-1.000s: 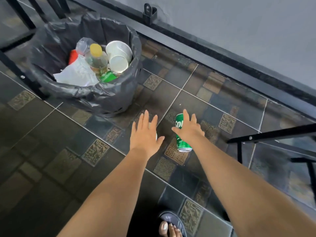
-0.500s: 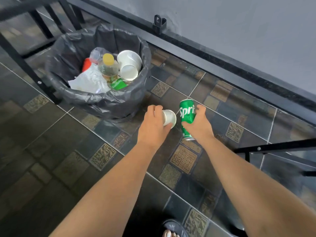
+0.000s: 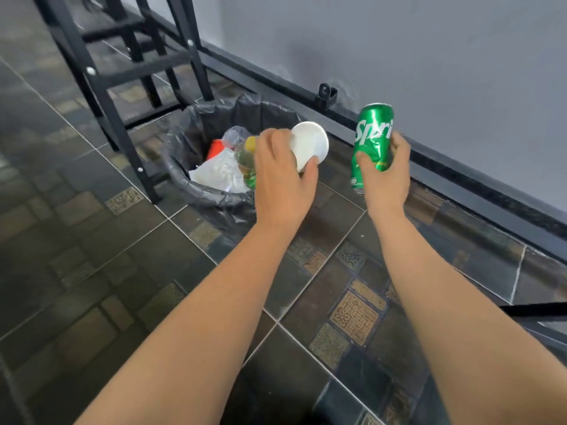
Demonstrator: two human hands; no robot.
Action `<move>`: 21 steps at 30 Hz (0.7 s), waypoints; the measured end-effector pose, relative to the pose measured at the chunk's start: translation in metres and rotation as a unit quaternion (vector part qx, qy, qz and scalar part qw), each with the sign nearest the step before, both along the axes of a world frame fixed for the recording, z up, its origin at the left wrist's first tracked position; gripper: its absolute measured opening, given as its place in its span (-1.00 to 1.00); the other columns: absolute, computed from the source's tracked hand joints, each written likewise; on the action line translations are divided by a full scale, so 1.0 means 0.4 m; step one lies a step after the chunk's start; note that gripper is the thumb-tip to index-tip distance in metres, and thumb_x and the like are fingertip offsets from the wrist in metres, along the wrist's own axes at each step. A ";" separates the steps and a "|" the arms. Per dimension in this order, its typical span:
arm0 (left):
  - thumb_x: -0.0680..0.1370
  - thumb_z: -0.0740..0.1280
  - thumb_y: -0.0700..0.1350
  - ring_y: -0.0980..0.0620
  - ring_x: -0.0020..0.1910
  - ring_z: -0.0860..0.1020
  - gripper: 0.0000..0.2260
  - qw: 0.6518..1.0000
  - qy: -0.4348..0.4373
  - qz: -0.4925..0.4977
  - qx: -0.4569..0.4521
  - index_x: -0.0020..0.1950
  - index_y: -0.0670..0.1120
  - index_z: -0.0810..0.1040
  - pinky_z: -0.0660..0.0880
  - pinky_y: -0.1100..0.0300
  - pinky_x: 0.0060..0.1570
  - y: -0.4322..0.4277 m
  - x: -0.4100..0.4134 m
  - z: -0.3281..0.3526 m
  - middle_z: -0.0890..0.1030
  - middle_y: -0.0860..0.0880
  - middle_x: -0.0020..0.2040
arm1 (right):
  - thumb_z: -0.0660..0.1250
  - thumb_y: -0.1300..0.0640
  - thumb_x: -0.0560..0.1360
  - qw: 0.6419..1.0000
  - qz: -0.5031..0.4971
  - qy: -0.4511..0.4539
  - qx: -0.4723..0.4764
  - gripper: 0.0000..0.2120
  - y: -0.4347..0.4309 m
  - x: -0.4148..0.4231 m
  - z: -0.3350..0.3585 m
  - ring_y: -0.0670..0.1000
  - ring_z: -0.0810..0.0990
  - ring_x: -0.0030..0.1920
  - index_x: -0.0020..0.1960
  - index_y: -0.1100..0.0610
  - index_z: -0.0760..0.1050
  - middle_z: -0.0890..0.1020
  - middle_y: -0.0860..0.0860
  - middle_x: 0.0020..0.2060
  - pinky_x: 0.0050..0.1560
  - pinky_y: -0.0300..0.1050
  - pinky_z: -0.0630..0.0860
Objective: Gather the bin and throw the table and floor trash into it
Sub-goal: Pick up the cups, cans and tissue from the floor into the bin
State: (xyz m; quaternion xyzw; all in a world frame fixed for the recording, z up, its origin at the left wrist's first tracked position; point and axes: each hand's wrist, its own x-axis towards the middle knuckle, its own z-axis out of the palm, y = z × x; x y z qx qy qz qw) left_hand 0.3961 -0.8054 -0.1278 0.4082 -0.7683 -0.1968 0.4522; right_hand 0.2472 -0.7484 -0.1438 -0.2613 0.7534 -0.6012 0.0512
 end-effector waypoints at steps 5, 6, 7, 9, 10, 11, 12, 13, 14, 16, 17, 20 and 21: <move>0.53 0.35 -0.17 -0.26 0.33 0.36 -0.57 0.997 -0.050 0.063 0.004 0.39 -0.19 0.43 0.29 0.09 0.29 -0.090 0.119 0.013 0.37 -0.24 0.39 | 0.35 0.16 0.47 0.997 0.063 -0.032 -0.028 -0.33 -0.134 0.103 0.053 -0.25 0.54 0.01 0.48 0.06 0.12 0.45 -0.15 0.18 -0.16 -0.54 0.32; 0.55 0.34 -0.17 -0.25 0.36 0.33 -0.57 0.995 -0.063 0.076 0.012 0.41 -0.16 0.42 0.30 0.10 0.29 -0.107 0.140 0.012 0.34 -0.23 0.43 | 0.34 0.18 0.46 0.997 0.073 -0.027 -0.018 -0.36 -0.159 0.123 0.060 -0.26 0.53 -0.03 0.45 0.09 0.13 0.45 -0.12 0.19 -0.23 -0.54 0.32; 0.56 0.33 -0.17 -0.25 0.40 0.31 -0.56 0.993 -0.078 0.087 0.019 0.44 -0.15 0.41 0.31 0.08 0.30 -0.125 0.161 0.009 0.32 -0.22 0.46 | 0.33 0.19 0.45 0.996 0.083 -0.015 -0.004 -0.41 -0.182 0.140 0.065 -0.21 0.53 -0.03 0.40 0.09 0.15 0.45 -0.07 0.20 -0.27 -0.52 0.31; 0.57 0.33 -0.19 -0.25 0.45 0.28 -0.55 0.989 -0.106 0.098 0.031 0.46 -0.15 0.39 0.31 0.04 0.33 -0.158 0.196 0.000 0.29 -0.22 0.49 | 0.34 0.18 0.43 0.994 0.104 0.026 0.024 -0.51 -0.219 0.168 0.069 -0.05 0.52 -0.03 0.26 0.08 0.19 0.45 0.01 0.17 -0.30 -0.47 0.32; 0.58 0.33 -0.20 -0.25 0.47 0.26 -0.56 0.987 -0.118 0.099 0.038 0.46 -0.15 0.38 0.30 0.02 0.36 -0.172 0.210 -0.005 0.27 -0.22 0.51 | 0.36 0.17 0.43 0.992 0.114 0.044 0.034 -0.56 -0.235 0.179 0.069 0.00 0.52 -0.03 0.20 0.07 0.20 0.45 0.03 0.14 -0.28 -0.42 0.34; 0.58 0.32 -0.21 -0.24 0.49 0.23 -0.56 0.986 -0.128 0.097 0.044 0.47 -0.15 0.38 0.30 0.00 0.38 -0.186 0.220 -0.010 0.26 -0.22 0.52 | 0.37 0.16 0.43 0.990 0.122 0.058 0.046 -0.58 -0.249 0.186 0.066 0.03 0.52 -0.03 0.16 0.08 0.22 0.45 0.05 0.13 -0.21 -0.29 0.40; 0.58 0.32 -0.22 -0.23 0.51 0.21 -0.55 0.985 -0.137 0.092 0.050 0.47 -0.14 0.37 0.30 -0.01 0.40 -0.199 0.228 -0.017 0.24 -0.22 0.53 | 0.39 0.14 0.43 0.988 0.125 0.072 0.062 -0.60 -0.261 0.193 0.062 0.04 0.52 -0.02 0.15 0.10 0.24 0.44 0.06 0.13 -0.16 -0.17 0.42; 0.58 0.32 -0.23 -0.23 0.52 0.19 -0.54 0.984 -0.145 0.087 0.055 0.48 -0.13 0.37 0.28 -0.03 0.42 -0.210 0.233 -0.023 0.23 -0.22 0.54 | 0.40 0.11 0.45 0.985 0.124 0.088 0.081 -0.60 -0.271 0.197 0.055 0.03 0.50 0.00 0.16 0.12 0.27 0.42 0.06 0.15 -0.14 -0.11 0.41; 0.58 0.31 -0.23 -0.22 0.54 0.17 -0.53 0.983 -0.151 0.082 0.060 0.50 -0.12 0.36 0.27 -0.04 0.43 -0.220 0.236 -0.030 0.21 -0.22 0.56 | 0.40 0.08 0.46 0.982 0.122 0.108 0.098 -0.60 -0.279 0.200 0.046 0.01 0.48 0.02 0.18 0.13 0.30 0.41 0.05 0.18 -0.12 -0.11 0.39; 0.59 0.31 -0.22 -0.21 0.57 0.13 -0.51 0.981 -0.166 0.073 0.071 0.52 -0.10 0.34 0.28 -0.07 0.44 -0.236 0.240 -0.044 0.18 -0.21 0.59 | 0.39 0.02 0.49 0.975 0.121 0.146 0.120 -0.61 -0.294 0.203 0.028 0.02 0.46 0.08 0.21 0.13 0.33 0.40 0.06 0.24 -0.09 -0.15 0.37; 0.60 0.31 -0.20 -0.20 0.58 0.11 -0.50 0.979 -0.175 0.067 0.080 0.54 -0.08 0.33 0.27 -0.09 0.45 -0.243 0.241 -0.051 0.17 -0.21 0.60 | 0.38 -0.01 0.51 0.972 0.119 0.161 0.124 -0.61 -0.300 0.203 0.022 0.05 0.47 0.12 0.22 0.13 0.34 0.40 0.07 0.26 -0.07 -0.15 0.38; 0.63 0.26 -0.03 -0.17 0.56 0.24 -0.51 0.971 -0.224 0.044 0.075 0.57 -0.05 0.31 0.21 -0.10 0.50 -0.259 0.241 -0.071 0.31 -0.21 0.56 | 0.28 -0.10 0.56 0.970 0.119 0.169 0.131 -0.57 -0.317 0.192 0.011 0.11 0.43 0.28 0.30 0.15 0.38 0.39 0.11 0.34 0.11 -0.10 0.40; 0.64 0.23 0.03 -0.16 0.53 0.30 -0.52 0.968 -0.241 0.042 0.058 0.56 -0.05 0.33 0.17 -0.10 0.52 -0.265 0.240 -0.075 0.38 -0.21 0.52 | 0.22 -0.12 0.59 0.969 0.128 0.160 0.137 -0.54 -0.322 0.187 0.010 0.10 0.38 0.36 0.36 0.14 0.38 0.36 0.11 0.40 0.24 -0.07 0.37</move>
